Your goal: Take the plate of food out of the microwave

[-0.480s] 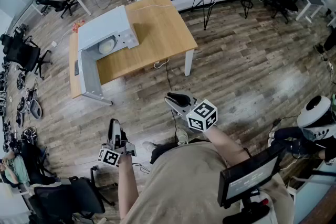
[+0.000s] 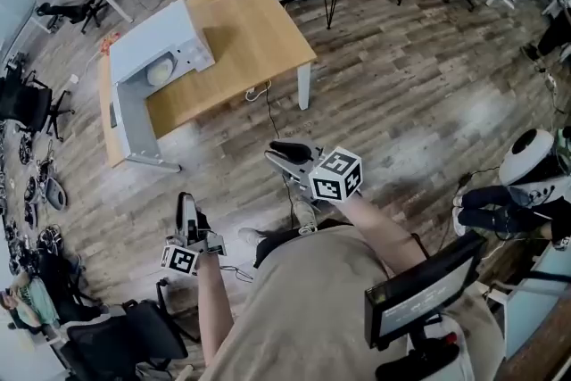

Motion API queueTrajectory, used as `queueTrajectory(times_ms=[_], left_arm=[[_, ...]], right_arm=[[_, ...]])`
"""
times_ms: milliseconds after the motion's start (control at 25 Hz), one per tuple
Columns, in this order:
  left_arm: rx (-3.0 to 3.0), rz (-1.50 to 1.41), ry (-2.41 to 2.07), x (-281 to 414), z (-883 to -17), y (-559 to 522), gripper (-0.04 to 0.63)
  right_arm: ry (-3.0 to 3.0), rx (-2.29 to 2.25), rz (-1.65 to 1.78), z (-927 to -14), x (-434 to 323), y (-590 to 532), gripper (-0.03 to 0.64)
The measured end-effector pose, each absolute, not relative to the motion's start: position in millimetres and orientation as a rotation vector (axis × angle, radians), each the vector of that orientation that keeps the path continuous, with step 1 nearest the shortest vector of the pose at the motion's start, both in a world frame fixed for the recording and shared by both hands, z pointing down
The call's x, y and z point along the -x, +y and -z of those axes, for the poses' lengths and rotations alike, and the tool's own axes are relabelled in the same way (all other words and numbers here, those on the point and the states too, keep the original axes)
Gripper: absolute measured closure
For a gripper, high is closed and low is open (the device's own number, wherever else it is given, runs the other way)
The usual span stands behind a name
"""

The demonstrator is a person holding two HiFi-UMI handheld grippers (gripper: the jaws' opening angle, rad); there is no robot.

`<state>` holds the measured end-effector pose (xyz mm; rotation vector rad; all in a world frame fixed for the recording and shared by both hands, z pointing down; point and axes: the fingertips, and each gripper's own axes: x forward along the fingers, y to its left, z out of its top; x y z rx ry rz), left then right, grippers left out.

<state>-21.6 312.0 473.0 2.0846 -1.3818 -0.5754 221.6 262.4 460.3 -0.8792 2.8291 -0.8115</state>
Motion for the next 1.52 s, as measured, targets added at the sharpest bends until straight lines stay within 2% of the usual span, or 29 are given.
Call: queueTrajectory(times_ms=[840,960,1520], left_arm=[[-2.089,0.500,-1.361,4,-479,295,0.459],[-2.081,0.492,-1.400,14,-478,292,0.589],[-2.000,0.528,-1.417,85,-494,264,0.591]], right_arm=[[2.739,0.820,0.929,-468,-226,254,0.525],[2.728,0.798,0.953,-468,-218,249,0.502],[2.657,0.795,0.967,-464,-156,205,0.502]])
